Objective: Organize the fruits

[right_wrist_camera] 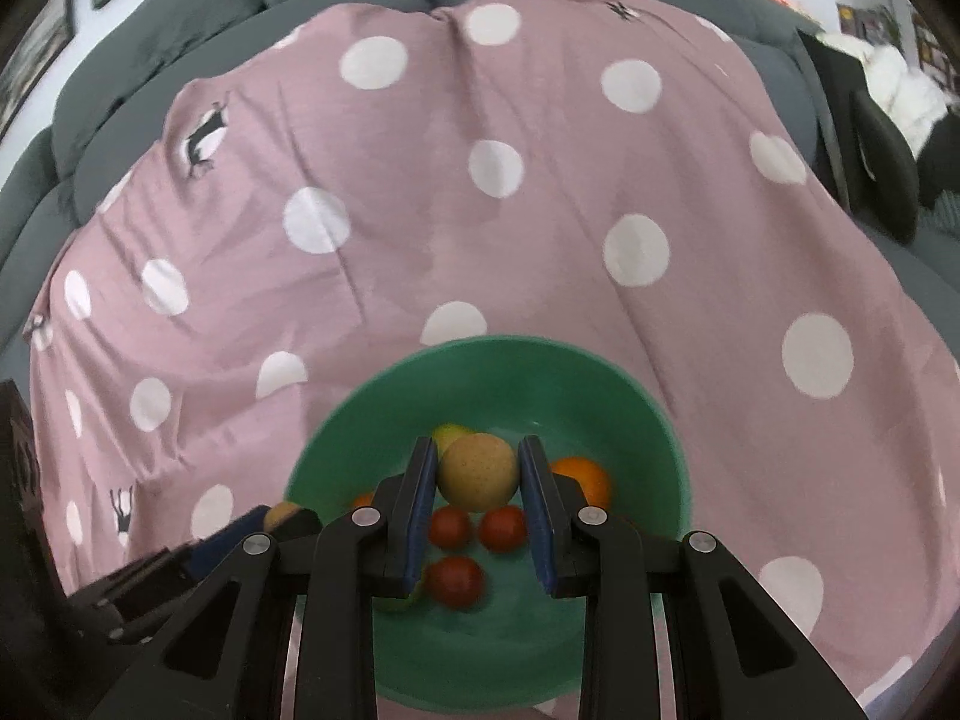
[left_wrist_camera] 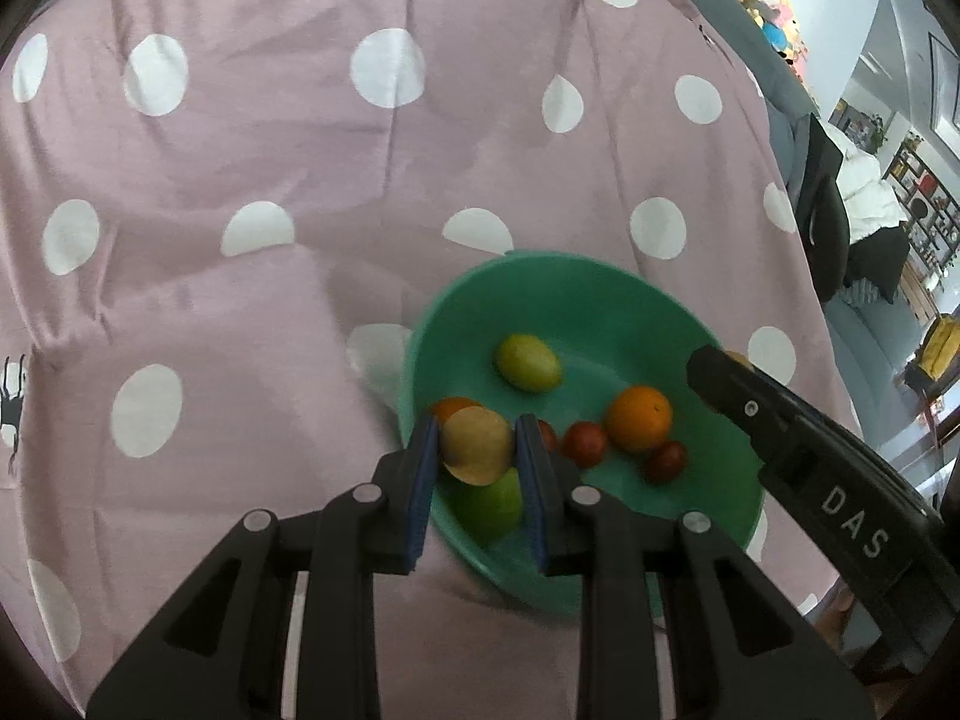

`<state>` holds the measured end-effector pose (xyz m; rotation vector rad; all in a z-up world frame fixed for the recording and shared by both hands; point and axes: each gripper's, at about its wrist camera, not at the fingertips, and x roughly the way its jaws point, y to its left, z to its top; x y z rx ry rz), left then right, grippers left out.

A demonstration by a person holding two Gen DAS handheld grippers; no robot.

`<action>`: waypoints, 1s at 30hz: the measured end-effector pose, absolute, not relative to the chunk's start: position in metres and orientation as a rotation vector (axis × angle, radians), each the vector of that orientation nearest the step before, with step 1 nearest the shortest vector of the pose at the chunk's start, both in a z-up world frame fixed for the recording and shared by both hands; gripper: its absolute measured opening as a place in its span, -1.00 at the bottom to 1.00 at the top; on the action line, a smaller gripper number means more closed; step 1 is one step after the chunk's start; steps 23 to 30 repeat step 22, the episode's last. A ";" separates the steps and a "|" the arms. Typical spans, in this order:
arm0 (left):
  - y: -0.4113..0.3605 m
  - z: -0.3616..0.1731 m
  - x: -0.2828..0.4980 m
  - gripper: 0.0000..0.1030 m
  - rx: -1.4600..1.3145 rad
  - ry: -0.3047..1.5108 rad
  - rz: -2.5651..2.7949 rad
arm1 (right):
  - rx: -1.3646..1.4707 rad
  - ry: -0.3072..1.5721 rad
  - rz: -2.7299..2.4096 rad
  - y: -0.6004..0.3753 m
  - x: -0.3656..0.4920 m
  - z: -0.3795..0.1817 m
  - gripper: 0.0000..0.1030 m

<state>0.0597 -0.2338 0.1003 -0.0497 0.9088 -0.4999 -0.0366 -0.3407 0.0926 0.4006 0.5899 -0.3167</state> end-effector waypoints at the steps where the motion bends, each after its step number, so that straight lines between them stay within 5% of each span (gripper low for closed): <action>1: -0.236 0.100 0.059 -0.50 -0.049 0.909 -0.501 | 0.404 0.592 -0.323 -0.343 -0.037 0.092 -0.42; 8: -0.242 0.105 0.055 -0.48 -0.045 0.879 -0.518 | 0.427 0.593 -0.340 -0.349 -0.040 0.091 -0.42; 11: -0.241 0.110 0.052 0.06 -0.029 0.861 -0.488 | 0.420 0.605 -0.344 -0.350 -0.041 0.092 -0.37; 16: -0.234 0.118 0.047 0.50 -0.005 0.834 -0.462 | 0.423 0.591 -0.381 -0.354 -0.048 0.095 -0.05; 30: -0.227 0.125 0.040 0.55 0.008 0.805 -0.458 | 0.421 0.582 -0.397 -0.355 -0.051 0.100 -0.05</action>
